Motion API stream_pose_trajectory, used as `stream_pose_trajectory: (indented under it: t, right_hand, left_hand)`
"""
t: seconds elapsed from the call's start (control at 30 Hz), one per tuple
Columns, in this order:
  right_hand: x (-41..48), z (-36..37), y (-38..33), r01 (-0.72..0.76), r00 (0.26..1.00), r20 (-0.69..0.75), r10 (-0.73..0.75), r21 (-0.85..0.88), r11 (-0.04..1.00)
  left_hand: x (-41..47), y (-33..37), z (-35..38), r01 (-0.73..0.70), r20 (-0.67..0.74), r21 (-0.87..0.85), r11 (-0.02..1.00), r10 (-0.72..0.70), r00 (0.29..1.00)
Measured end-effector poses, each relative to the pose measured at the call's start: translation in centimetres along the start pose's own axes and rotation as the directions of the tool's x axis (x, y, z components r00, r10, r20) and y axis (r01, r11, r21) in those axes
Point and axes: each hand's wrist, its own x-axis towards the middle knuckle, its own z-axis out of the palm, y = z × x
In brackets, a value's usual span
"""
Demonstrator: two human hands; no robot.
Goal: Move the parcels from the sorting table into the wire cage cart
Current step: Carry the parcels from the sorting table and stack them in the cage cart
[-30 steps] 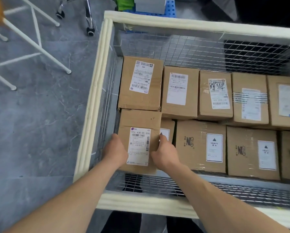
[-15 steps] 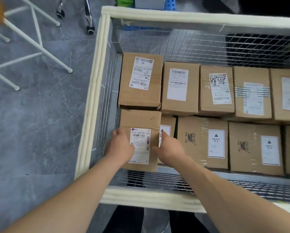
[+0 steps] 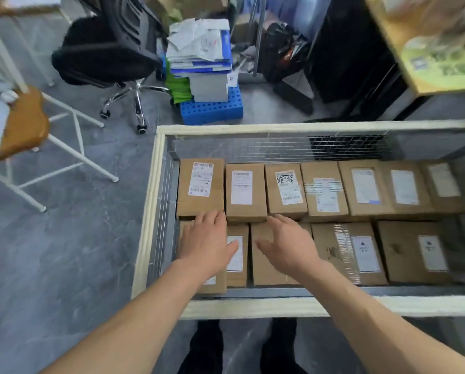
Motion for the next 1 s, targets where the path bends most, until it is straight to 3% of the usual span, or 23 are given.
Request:
stream_pose_trajectory:
  t: [0.2,0.43,0.73,1.0]
  right_hand:
    - [-7.2,-10.2,3.8,-0.025,0.976,-0.218,0.03,0.028,0.999]
    - [-14.7,-18.3,8.3,-0.075,0.898,-0.43,0.094,0.061,0.995]
    - [-26.1,-22.4,13.5,-0.351,0.698,-0.601,0.389,0.186,0.918]
    - [-36.5,-20.7,15.3,-0.556,0.46,-0.593,0.661,0.388,0.735]
  left_hand:
    - [-3.7,8.3,-7.0,-0.166,-0.179,0.003,0.986,0.164,0.97]
    - [-6.8,18.3,-13.5,-0.404,-0.345,0.027,0.914,0.388,0.855]
    - [-9.9,28.4,-16.8,-0.722,-0.343,0.153,0.675,0.721,0.602]
    - [-14.9,34.9,-15.0,-0.886,-0.269,0.205,0.416,0.894,0.358]
